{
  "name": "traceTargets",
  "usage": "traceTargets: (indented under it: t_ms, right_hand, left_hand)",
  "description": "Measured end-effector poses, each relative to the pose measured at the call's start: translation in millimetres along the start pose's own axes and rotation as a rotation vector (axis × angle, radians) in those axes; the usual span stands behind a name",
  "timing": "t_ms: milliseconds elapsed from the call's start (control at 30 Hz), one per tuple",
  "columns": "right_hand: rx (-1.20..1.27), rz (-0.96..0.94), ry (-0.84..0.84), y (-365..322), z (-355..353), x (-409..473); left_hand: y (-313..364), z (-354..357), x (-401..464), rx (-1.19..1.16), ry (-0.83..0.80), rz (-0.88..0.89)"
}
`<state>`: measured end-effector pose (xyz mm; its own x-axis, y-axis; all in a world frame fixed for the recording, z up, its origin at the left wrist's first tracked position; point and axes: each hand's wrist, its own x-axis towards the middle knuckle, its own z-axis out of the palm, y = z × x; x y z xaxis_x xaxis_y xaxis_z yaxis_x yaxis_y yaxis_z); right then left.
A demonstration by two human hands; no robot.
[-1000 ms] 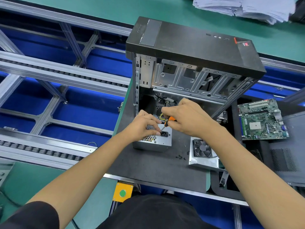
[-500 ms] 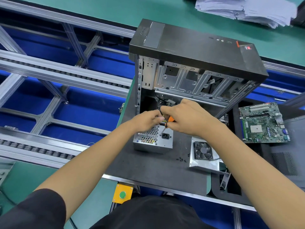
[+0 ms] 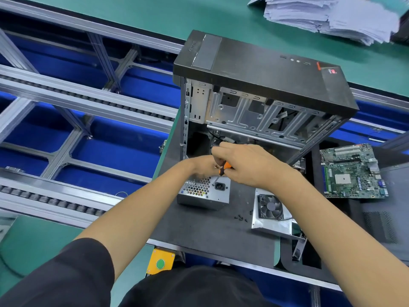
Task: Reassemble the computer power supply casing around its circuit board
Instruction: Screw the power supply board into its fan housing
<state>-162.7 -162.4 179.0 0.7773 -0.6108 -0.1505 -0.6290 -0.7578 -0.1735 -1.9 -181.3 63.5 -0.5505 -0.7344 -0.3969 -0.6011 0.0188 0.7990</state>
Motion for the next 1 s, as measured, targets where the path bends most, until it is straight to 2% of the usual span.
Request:
traceTargets:
  t_ms: [200, 300, 400, 500, 633, 767, 833, 900, 1000]
  right_hand:
    - [0.076, -0.053, 0.017, 2, 3, 4]
    - [-0.056, -0.085, 0.031, 2, 3, 8]
    - [-0.138, -0.029, 0.088, 1, 4, 7]
    - [0.0, 0.037, 0.076, 3, 5, 3]
    - [0.129, -0.019, 0.01, 3, 4, 6]
    - [-0.124, -0.006, 0.073, 9, 6, 6]
    - [-0.166, 0.025, 0.104, 9, 8, 6]
    - [-0.061, 0.013, 0.096, 8, 7, 7]
    - [0.256, -0.028, 0.01, 4, 1, 8]
  left_hand:
    - [0, 5, 0, -0.055, 0.05, 0.002]
    - [-7, 7, 4, 0.007, 0.091, 0.033]
    - [-15, 8, 8, 0.028, 0.101, 0.047]
    - [-15, 7, 10, 0.022, 0.072, -0.001]
    - [-15, 8, 12, -0.01, 0.07, -0.02]
    - [-32, 9, 22, 0.035, 0.073, -0.005]
    - [-31, 8, 23, 0.043, 0.047, -0.013]
    - [-25, 7, 20, 0.041, 0.044, -0.006]
    - [-22, 8, 16, -0.011, 0.048, 0.023]
